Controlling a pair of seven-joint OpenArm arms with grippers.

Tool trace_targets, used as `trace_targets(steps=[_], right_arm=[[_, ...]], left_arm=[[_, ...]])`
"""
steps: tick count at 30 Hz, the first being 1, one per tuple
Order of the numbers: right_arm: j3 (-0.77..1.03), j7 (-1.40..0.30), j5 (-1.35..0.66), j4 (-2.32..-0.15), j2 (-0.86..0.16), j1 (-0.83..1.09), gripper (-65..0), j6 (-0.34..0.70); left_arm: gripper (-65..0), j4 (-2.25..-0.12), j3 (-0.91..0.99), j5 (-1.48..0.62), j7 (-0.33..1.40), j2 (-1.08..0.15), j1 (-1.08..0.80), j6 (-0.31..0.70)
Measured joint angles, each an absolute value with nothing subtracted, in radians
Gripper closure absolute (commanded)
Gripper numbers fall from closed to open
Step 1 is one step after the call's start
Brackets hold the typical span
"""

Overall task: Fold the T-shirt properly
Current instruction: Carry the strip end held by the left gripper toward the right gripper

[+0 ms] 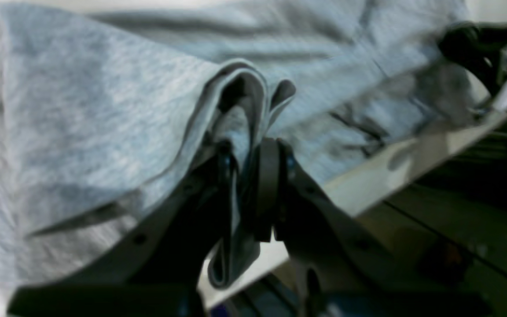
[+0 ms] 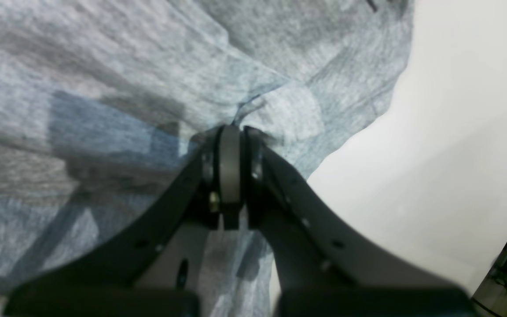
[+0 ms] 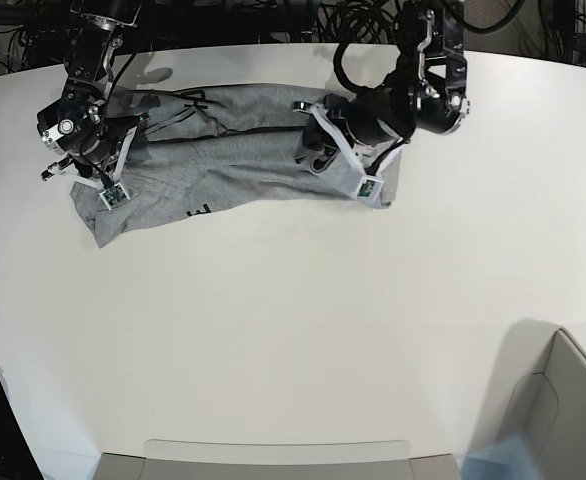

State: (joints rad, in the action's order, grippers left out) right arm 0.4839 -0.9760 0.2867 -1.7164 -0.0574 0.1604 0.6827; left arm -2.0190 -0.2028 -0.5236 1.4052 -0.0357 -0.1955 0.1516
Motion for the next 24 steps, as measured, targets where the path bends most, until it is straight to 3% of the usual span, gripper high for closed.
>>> trace_targets(steps=[15,20,24], right_arm=[[0.484,-0.977,0.287,-1.715,-0.057,0.157,0.0,0.683],[0.468,-0.978,0.294,-1.715,-0.058,0.158,0.0,0.683],[0.442,-0.984,0.31,-1.716,-0.06,0.158,0.0,0.683]], left_arm=[[0.0,-1.958,-0.262,-0.521,1.394,-0.036,-0.172,0.12],[-16.1,-1.963,-0.262,-0.524,1.394,-0.036,-0.181,0.12],[-17.0,-1.983,-0.262,-0.551,1.394,-0.036,-0.179,0.119]])
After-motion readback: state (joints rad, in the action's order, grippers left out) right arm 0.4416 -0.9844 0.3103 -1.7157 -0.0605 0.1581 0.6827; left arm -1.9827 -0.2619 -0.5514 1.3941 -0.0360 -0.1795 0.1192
